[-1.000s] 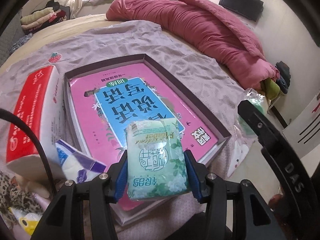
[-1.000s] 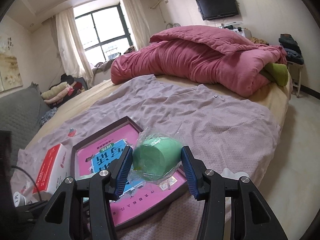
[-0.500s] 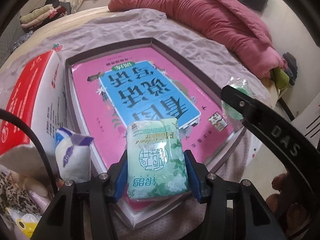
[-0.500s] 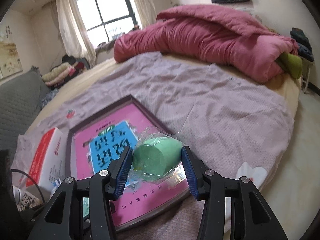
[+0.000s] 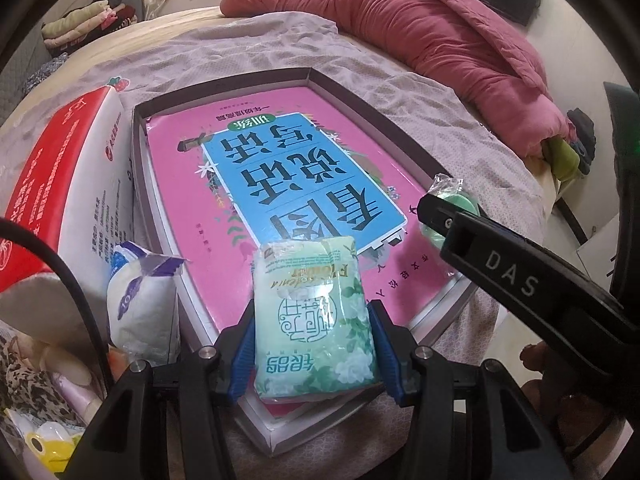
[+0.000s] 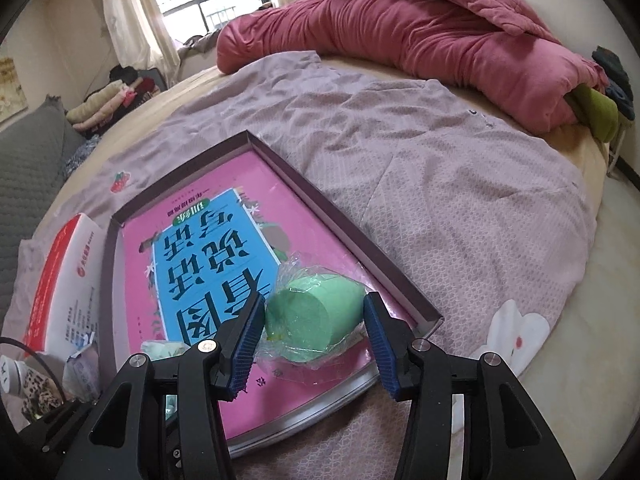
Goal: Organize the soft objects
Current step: 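Carry the green pack with the left tool while the right tool carries the cup to the pink tray, then lower and release the green pack with the left tool while the right tool releases the cup into the tray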
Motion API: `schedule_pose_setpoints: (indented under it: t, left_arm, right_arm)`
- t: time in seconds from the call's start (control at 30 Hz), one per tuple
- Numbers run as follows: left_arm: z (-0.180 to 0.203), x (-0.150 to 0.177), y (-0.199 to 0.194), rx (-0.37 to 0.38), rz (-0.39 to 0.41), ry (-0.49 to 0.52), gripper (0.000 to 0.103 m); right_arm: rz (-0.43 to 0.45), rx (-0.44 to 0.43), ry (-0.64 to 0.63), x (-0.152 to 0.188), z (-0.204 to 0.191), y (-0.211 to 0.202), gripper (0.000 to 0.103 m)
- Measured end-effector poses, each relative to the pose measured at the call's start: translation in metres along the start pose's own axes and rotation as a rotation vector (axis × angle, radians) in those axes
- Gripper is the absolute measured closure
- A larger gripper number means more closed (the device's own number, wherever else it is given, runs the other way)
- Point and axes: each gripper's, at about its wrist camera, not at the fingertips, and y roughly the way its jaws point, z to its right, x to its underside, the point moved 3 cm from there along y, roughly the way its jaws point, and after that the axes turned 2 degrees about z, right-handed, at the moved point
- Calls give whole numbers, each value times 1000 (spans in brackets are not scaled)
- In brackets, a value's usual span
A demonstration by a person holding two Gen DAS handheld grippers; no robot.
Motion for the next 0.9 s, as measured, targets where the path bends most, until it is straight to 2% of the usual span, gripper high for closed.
schedule_pose_setpoints:
  t: [0.43, 0.63, 0.7, 0.9]
  left_arm:
    - [0, 1, -1, -2, -1, -2, 51]
    - [0, 1, -1, -2, -2, -1, 51]
    - [0, 1, -1, -1, -6, -2, 51]
    - [-2, -2, 0, -2, -8, -15, 51]
  right_arm:
    - [17, 13, 25, 0, 5, -4, 49]
    - [122, 9, 41, -2, 9, -26, 43]
    - [159, 10, 53, -3, 12, -34, 37]
    - [222, 41, 115, -5, 26, -49, 32]
